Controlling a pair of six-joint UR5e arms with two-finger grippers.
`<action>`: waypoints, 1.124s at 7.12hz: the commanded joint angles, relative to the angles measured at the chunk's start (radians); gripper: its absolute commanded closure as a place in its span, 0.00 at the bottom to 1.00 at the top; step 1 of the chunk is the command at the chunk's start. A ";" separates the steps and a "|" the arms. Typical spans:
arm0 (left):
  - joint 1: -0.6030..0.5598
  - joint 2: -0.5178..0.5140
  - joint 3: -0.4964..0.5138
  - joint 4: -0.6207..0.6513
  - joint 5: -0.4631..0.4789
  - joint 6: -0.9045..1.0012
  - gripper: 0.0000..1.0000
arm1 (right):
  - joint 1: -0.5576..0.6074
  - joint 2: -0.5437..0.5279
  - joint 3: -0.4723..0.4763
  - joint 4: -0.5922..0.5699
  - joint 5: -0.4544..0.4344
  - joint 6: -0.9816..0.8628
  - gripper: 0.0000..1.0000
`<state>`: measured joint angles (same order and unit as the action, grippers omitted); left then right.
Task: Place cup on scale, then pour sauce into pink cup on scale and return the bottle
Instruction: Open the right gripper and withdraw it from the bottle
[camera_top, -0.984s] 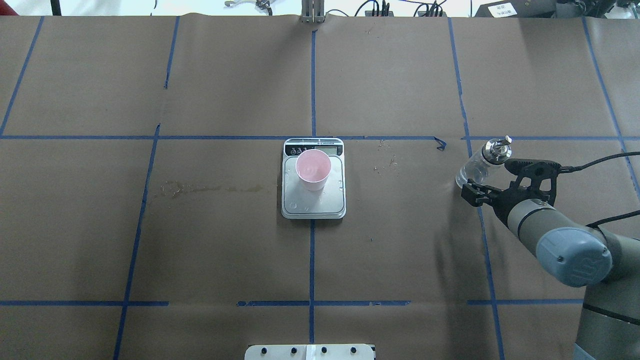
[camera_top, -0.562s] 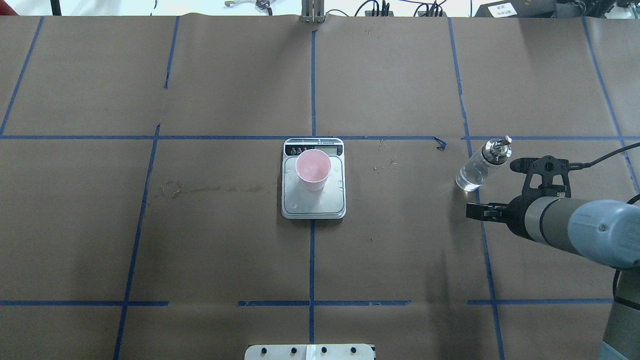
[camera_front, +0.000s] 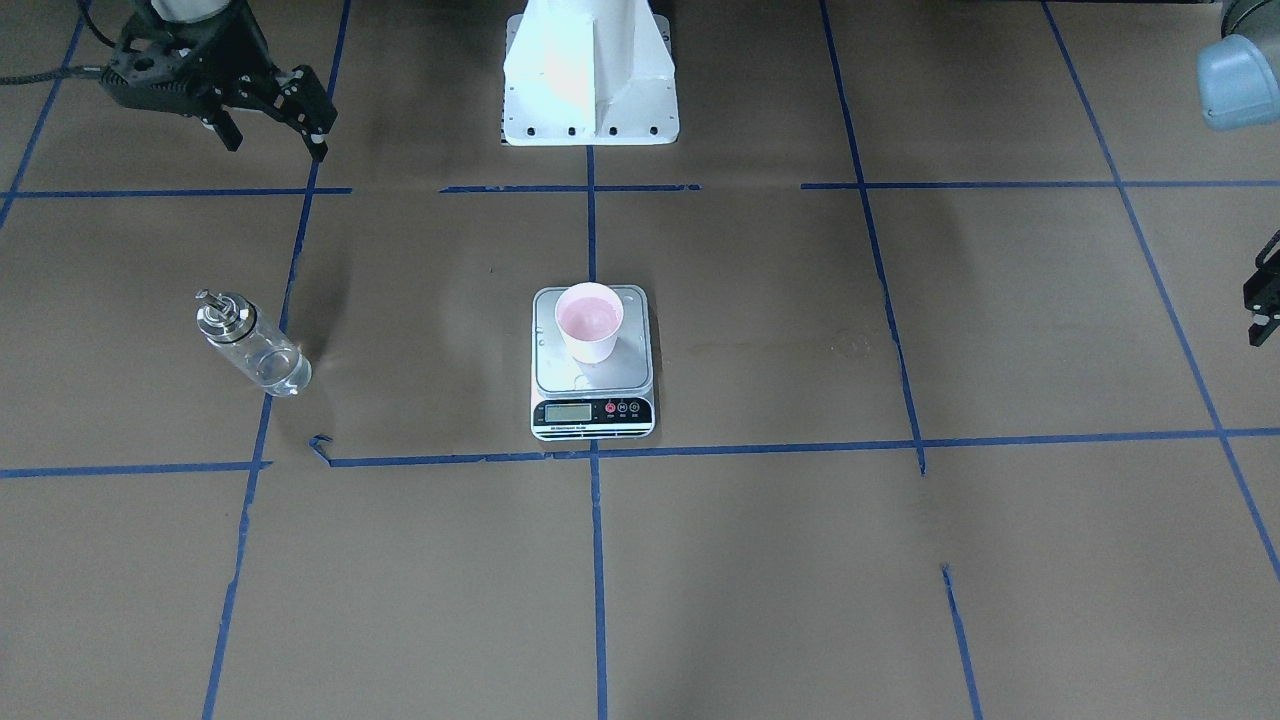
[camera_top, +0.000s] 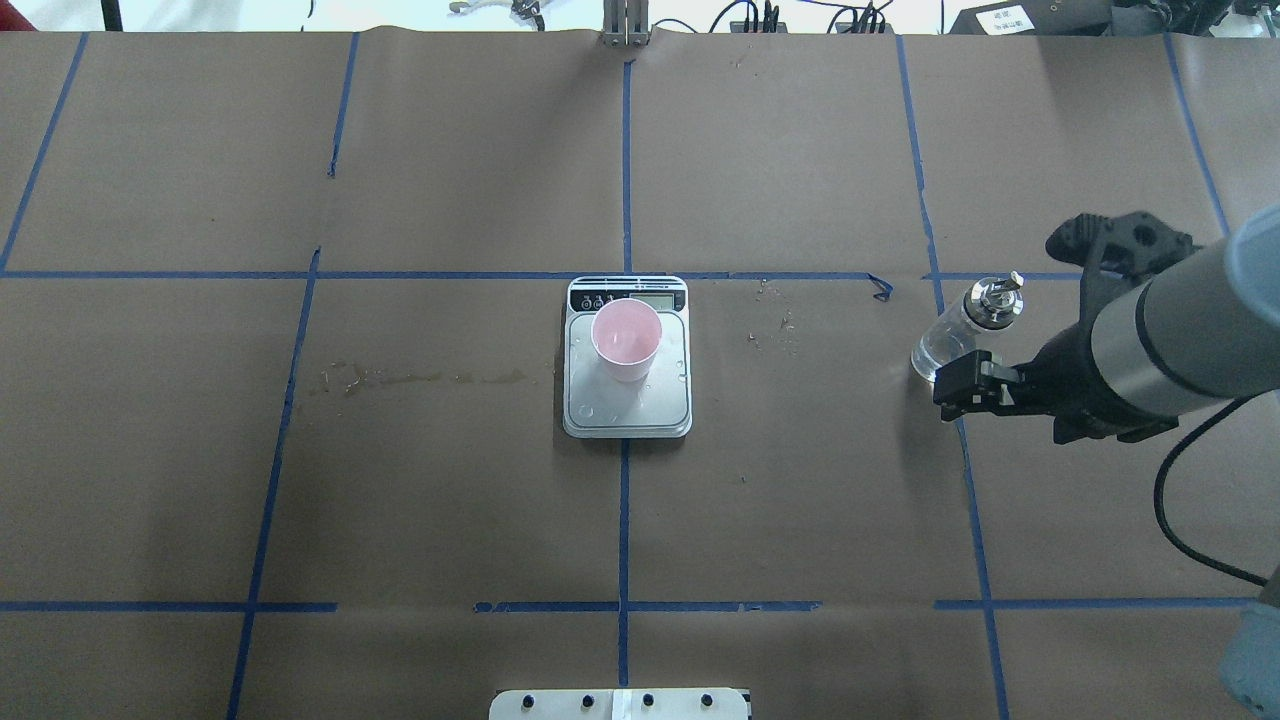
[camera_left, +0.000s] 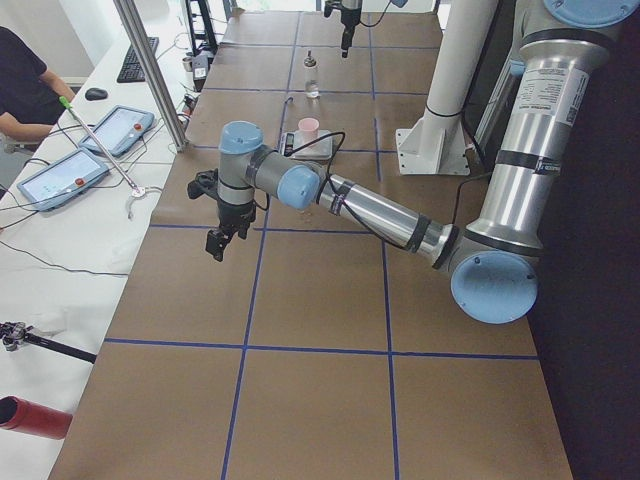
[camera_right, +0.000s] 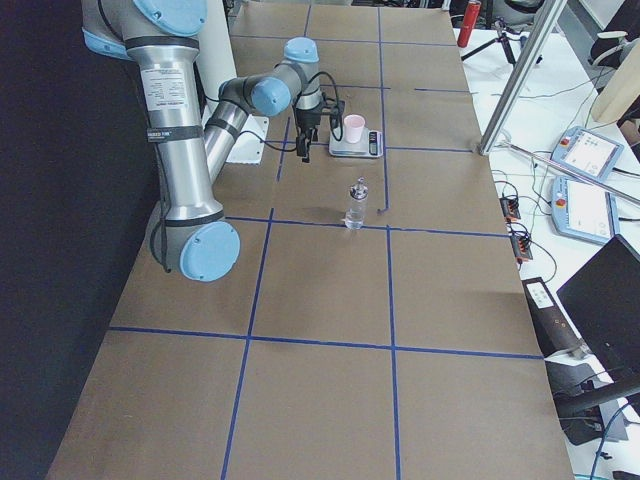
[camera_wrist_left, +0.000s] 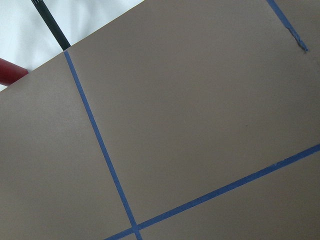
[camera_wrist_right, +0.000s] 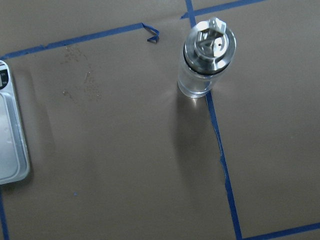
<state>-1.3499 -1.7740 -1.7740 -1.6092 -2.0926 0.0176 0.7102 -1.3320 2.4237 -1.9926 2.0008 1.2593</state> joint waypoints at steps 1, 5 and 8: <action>0.000 0.002 0.001 0.000 0.000 0.001 0.00 | 0.167 0.184 0.011 -0.291 0.045 -0.257 0.00; -0.003 0.004 -0.002 0.000 -0.003 0.001 0.00 | 0.531 0.160 -0.298 -0.276 0.117 -0.967 0.00; -0.061 0.007 0.014 0.014 -0.003 0.097 0.00 | 0.812 -0.002 -0.747 0.162 0.374 -1.412 0.00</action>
<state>-1.3780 -1.7692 -1.7724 -1.6024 -2.0943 0.0482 1.4162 -1.2573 1.8761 -2.0479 2.2569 0.0019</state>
